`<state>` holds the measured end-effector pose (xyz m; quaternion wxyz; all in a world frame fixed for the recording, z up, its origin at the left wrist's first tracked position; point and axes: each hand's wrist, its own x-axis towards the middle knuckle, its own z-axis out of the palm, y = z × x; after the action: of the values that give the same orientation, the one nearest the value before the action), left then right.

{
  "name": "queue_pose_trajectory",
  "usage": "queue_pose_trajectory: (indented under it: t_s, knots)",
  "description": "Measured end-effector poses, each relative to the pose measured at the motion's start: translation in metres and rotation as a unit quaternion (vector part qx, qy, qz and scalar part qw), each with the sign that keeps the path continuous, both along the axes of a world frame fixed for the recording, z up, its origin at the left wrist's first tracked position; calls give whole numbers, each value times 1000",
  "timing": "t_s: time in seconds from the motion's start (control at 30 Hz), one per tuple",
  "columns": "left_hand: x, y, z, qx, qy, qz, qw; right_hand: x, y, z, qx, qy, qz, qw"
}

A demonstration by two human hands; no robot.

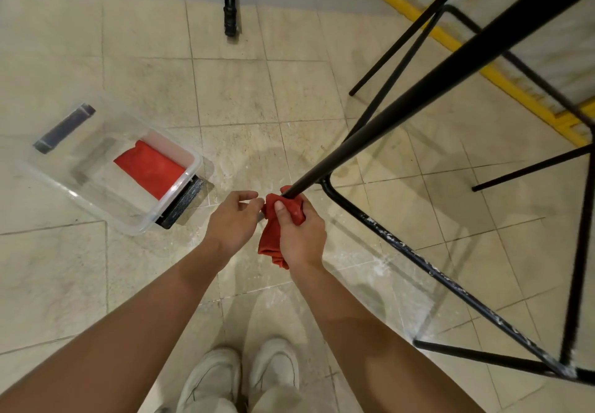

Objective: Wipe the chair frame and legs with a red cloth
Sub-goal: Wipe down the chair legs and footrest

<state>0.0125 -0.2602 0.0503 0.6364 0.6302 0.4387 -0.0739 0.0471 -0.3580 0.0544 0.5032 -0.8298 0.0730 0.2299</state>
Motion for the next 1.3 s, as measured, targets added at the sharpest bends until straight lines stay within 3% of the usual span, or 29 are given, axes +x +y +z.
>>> queue_pose_trajectory:
  t_s: [0.2,0.5,0.83,0.93,1.0,1.13,1.3]
  knots:
    - [-2,-4,46,12,-29,-26,999,-1,-2,48,25,-6,-51,998]
    - [-10,-13,89,27,-62,-31,997,-16,2,88,74,59,-139,986]
    - [-16,-23,107,19,-64,-30,997,-24,-13,113,91,126,-116,981]
    - [-16,-26,115,28,-79,-31,996,-26,-21,120,63,64,-62,994]
    - [-15,-28,120,43,-88,-36,995,-21,-28,126,26,-26,-29,999]
    - [-12,-33,129,61,-88,-34,994,0,-35,146,-61,-171,-6,983]
    - [-10,-37,134,64,-81,-40,994,25,-31,148,-228,-173,174,942]
